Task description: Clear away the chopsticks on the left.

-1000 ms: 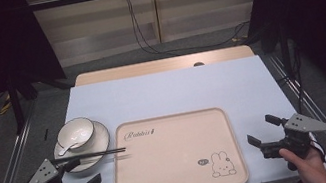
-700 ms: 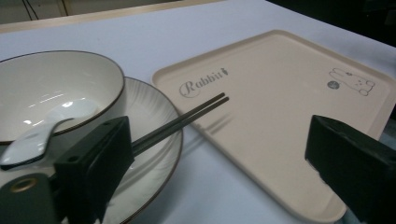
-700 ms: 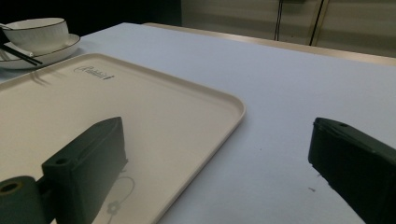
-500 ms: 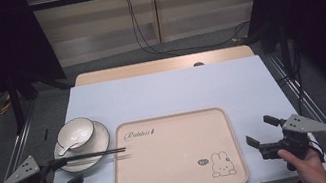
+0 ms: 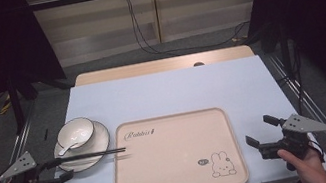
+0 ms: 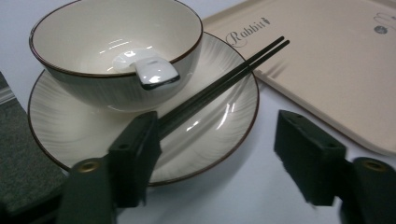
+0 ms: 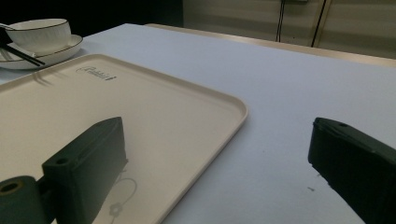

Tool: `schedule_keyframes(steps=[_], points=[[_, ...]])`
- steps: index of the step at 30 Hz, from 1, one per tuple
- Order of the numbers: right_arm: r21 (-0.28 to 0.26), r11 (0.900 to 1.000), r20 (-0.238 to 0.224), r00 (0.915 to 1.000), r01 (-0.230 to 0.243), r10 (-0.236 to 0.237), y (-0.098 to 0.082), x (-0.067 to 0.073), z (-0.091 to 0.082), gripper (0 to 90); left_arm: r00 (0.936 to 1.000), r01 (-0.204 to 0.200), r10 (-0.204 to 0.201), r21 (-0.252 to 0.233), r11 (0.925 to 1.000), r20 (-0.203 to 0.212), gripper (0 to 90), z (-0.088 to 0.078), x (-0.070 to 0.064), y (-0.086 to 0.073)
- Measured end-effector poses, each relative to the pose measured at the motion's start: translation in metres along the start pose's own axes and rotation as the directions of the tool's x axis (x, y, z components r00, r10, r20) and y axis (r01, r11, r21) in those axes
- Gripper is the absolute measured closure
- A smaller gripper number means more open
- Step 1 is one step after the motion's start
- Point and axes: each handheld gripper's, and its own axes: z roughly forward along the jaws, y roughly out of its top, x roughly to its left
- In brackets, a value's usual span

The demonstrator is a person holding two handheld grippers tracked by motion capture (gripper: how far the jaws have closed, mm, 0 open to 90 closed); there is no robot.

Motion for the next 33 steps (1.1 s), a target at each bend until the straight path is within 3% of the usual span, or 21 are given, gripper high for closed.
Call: schedule_keyframes(steps=[9, 12, 14, 16, 17, 18, 19, 21, 26, 28, 32, 33], points=[[0.0, 1.0, -0.018, 0.9998, 0.006, -0.006, 0.0, 0.0, 0.0, 1.7, 0.9985, -0.046, 0.047, 0.031, 0.9985, -0.027, 48.8, 0.012, 0.015, 0.004], [-0.002, 1.0, -0.023, 0.9997, 0.006, -0.006, 0.0, 0.0, 0.0, 1.7, 0.9963, -0.082, 0.083, 0.056, 0.9951, -0.02, 53.9, 0.017, 0.016, 0.004], [-0.001, 1.0, -0.016, 0.9998, 0.01, -0.01, -0.001, 0.0, 0.0, 1.7, 0.995, -0.096, 0.097, 0.064, 0.9934, -0.023, 54.8, 0.02, 0.017, 0.004], [-0.002, 1.0, -0.017, 0.9998, 0.009, -0.009, -0.001, 0.0, 0.0, 1.7, 0.9966, -0.076, 0.078, 0.059, 0.9954, -0.025, 54.8, 0.022, 0.018, 0.004], [0.001, 1.0, -0.023, 0.9997, 0.007, -0.007, -0.001, 0.0, 0.0, 1.7, 0.9949, -0.093, 0.095, 0.068, 0.9933, -0.033, 54.8, 0.022, 0.02, 0.004], [-0.001, 1.0, -0.022, 0.9997, 0.01, -0.011, -0.001, 0.0, 0.0, 1.7, 0.9966, -0.079, 0.08, 0.063, 0.9949, -0.02, 55.3, 0.023, 0.019, 0.004], [0.0, 1.0, -0.023, 0.9997, 0.011, -0.011, -0.001, 0.0, 0.0, 1.7, 0.9941, -0.104, 0.106, 0.076, 0.9916, -0.023, 56.5, 0.024, 0.019, 0.005], [0.0, 1.0, -0.024, 0.9997, 0.011, -0.011, -0.001, 0.0, 0.0, 1.7, 0.9929, -0.117, 0.119, 0.095, 0.9885, -0.012, 60.0, 0.027, 0.017, 0.006], [0.002, 1.0, -0.023, 0.9997, 0.009, -0.009, -0.001, 0.0, 0.0, 1.7, 0.9924, -0.122, 0.123, 0.089, 0.9885, -0.008, 62.6, 0.03, 0.017, 0.008], [0.0, 1.0, -0.022, 0.9997, 0.007, -0.007, -0.001, 0.0, 0.0, 1.7, 0.9907, -0.136, 0.135, 0.114, 0.9841, 0.016, 64.7, 0.033, 0.016, 0.01], [0.001, 1.0, -0.026, 0.9997, 0.004, -0.004, -0.001, 0.0, 0.0, 1.7, 0.9917, -0.128, 0.126, 0.127, 0.9835, 0.025, 65.8, 0.037, 0.014, 0.009], [0.001, 1.0, -0.025, 0.9997, 0.006, -0.006, -0.001, 0.0, 0.0, 1.7, 0.9901, -0.14, 0.138, 0.137, 0.9806, 0.024, 65.8, 0.039, 0.014, 0.008]])
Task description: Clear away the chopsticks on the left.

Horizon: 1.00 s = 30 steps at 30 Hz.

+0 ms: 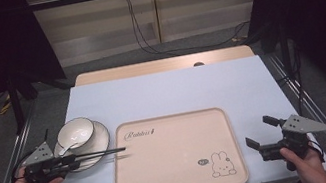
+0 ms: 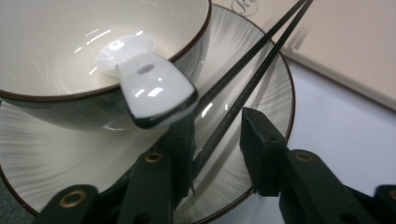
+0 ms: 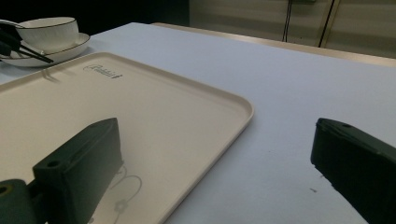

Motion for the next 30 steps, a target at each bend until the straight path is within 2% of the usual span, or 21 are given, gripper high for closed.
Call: schedule_keyframes(steps=[3, 6, 7, 9, 13, 15, 16, 23, 24, 28, 30], points=[[0.002, 1.0, -0.001, 1.0, -0.004, 0.004, 0.0, 0.0, 0.0, 1.7, 0.9997, -0.006, 0.006, 0.007, 1.0, 0.022, 74.6, 0.002, -0.001, 0.0], [0.003, 1.0, -0.001, 1.0, -0.008, 0.008, 0.0, 0.0, 0.0, 1.7, 0.9984, -0.02, 0.019, 0.018, 0.9996, 0.053, 79.1, 0.002, -0.002, 0.002], [0.001, 1.0, 0.004, 1.0, -0.005, 0.005, 0.0, 0.0, 0.0, 1.7, 0.9985, -0.022, 0.02, 0.03, 0.9993, 0.051, 83.0, 0.001, -0.004, 0.003], [0.002, 1.0, 0.004, 1.0, -0.006, 0.006, 0.0, 0.0, 0.0, 1.7, 0.9977, -0.015, 0.014, 0.02, 0.9997, 0.067, 85.1, 0.002, -0.004, 0.003], [0.003, 1.0, 0.0, 1.0, -0.009, 0.009, 0.0, 0.0, 0.001, 1.7, 0.9954, 0.045, -0.046, 0.017, 0.9988, 0.084, 85.4, 0.001, -0.005, 0.004], [0.003, 1.0, -0.001, 0.9999, -0.011, 0.011, 0.0, 0.0, 0.001, 1.7, 0.9946, 0.053, -0.054, 0.017, 0.9984, 0.088, 85.5, 0.0, -0.005, 0.004], [0.001, 1.0, -0.002, 0.9999, -0.012, 0.012, 0.0, -0.001, 0.0, 1.7, 0.993, 0.075, -0.076, 0.018, 0.9971, 0.091, 85.6, -0.002, -0.006, 0.006], [0.001, 1.0, -0.006, 0.9999, -0.013, 0.013, 0.0, -0.001, 0.001, 1.7, 0.9867, 0.121, -0.119, -0.011, 0.9926, 0.11, 85.7, -0.008, -0.009, 0.012], [0.001, 1.0, -0.005, 0.9999, -0.011, 0.011, 0.0, -0.001, 0.001, 1.7, 0.9827, 0.142, -0.138, -0.02, 0.9897, 0.123, 85.7, -0.01, -0.01, 0.013], [-0.001, 1.0, -0.006, 0.9999, -0.01, 0.01, 0.0, -0.001, 0.0, 1.7, 0.9789, 0.166, -0.162, -0.021, 0.9859, 0.124, 85.8, -0.014, -0.013, 0.015], [-0.003, 1.0, -0.012, 0.9998, -0.015, 0.015, 0.0, -0.001, 0.0, 1.7, 0.9725, 0.2, -0.194, -0.035, 0.9792, 0.129, 85.8, -0.017, -0.016, 0.016]])
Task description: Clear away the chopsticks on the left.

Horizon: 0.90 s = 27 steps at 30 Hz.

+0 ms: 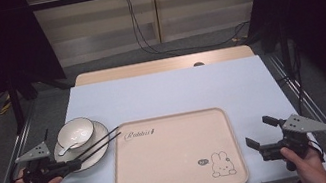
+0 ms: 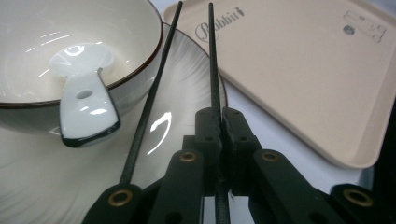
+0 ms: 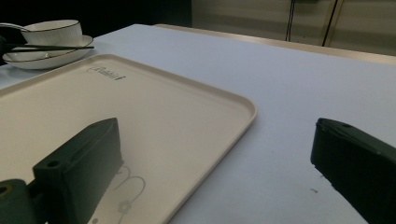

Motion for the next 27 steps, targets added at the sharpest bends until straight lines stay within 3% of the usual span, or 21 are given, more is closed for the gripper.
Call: schedule_keyframes(steps=[5, 9, 13, 19, 27], points=[[0.002, 1.0, 0.0, 1.0, 0.002, -0.002, 0.0, 0.0, 0.0, 1.7, 0.9994, 0.034, -0.034, -0.017, 0.9993, 0.001, 85.8, -0.003, -0.008, -0.001], [-0.001, 1.0, -0.003, 1.0, 0.004, -0.004, 0.0, 0.0, 0.0, 1.7, 0.9957, 0.091, -0.091, -0.043, 0.9949, -0.016, 85.8, -0.006, -0.019, -0.005], [-0.01, 1.0, -0.012, 0.9999, 0.002, -0.002, 0.001, 0.0, 0.0, 1.7, 0.9946, 0.1, -0.101, -0.047, 0.9938, -0.021, 85.8, -0.005, -0.025, -0.007], [-0.009, 1.0, -0.016, 0.9999, 0.001, -0.001, 0.001, 0.0, 0.0, 1.7, 0.9906, 0.128, -0.131, -0.063, 0.9897, -0.039, 85.8, -0.002, -0.048, -0.005], [-0.01, 1.0, -0.024, 0.9997, 0.011, -0.011, 0.001, 0.001, 0.001, 1.7, 0.9904, 0.138, -0.138, -0.065, 0.9884, -0.006, 85.8, 0.008, -0.073, 0.002]])
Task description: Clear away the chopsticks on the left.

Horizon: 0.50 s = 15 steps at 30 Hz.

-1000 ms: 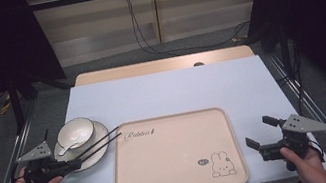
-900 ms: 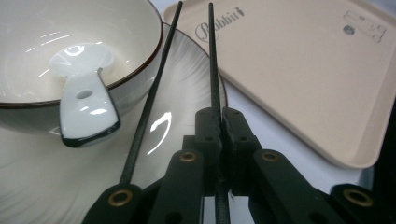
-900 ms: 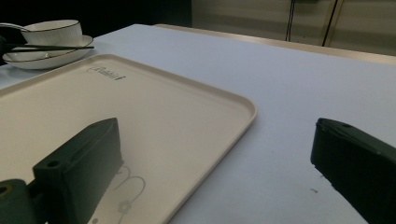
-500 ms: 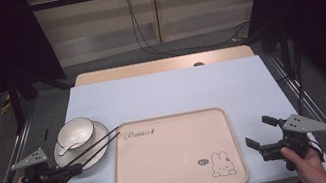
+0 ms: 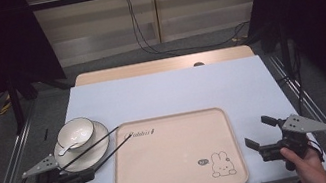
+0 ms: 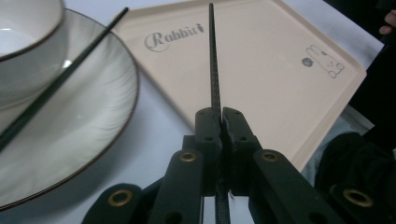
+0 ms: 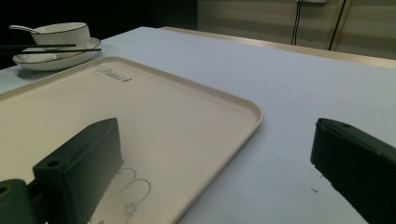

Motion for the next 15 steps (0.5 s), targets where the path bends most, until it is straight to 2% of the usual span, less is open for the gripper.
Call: schedule_keyframes(steps=[1, 2, 3, 5, 10, 12, 13, 15], points=[[0.001, 1.0, 0.001, 1.0, -0.003, 0.003, 0.0, 0.0, 0.0, 1.7, 0.9999, -0.015, 0.015, 0.0, 0.9999, 0.008, 85.8, 0.004, -0.008, 0.003], [0.001, 1.0, 0.001, 1.0, -0.003, 0.003, 0.0, 0.0, 0.0, 1.7, 0.9999, -0.015, 0.015, 0.0, 0.9999, 0.008, 85.7, 0.004, -0.008, 0.003], [0.0, 1.0, 0.001, 1.0, -0.001, 0.001, 0.0, 0.0, 0.0, 1.7, 0.9997, -0.007, 0.008, -0.007, 0.9999, 0.025, 85.7, 0.008, -0.014, 0.005], [0.001, 1.0, -0.001, 1.0, 0.001, -0.001, 0.0, 0.0, 0.0, 1.7, 0.9998, -0.013, 0.013, -0.007, 0.9999, 0.015, 85.7, 0.016, -0.025, 0.01], [0.0, 1.0, -0.004, 1.0, 0.002, -0.002, 0.0, 0.0, 0.0, 1.7, 1.0, 0.005, -0.005, -0.017, 0.9999, -0.001, 85.7, 0.031, -0.036, 0.017], [-0.002, 1.0, -0.003, 1.0, 0.006, -0.006, 0.0, 0.0, 0.0, 1.7, 0.9984, 0.045, -0.046, -0.033, 0.9984, -0.032, 85.8, 0.039, -0.037, 0.021], [-0.002, 1.0, -0.003, 1.0, 0.006, -0.006, 0.0, 0.0, 0.0, 1.7, 0.9984, 0.045, -0.046, -0.033, 0.9984, -0.032, 85.8, 0.039, -0.037, 0.021], [-0.003, 1.0, -0.004, 1.0, 0.005, -0.005, 0.0, 0.0, 0.0, 1.7, 0.994, 0.091, -0.094, -0.044, 0.9948, -0.057, 85.8, 0.045, -0.036, 0.024]])
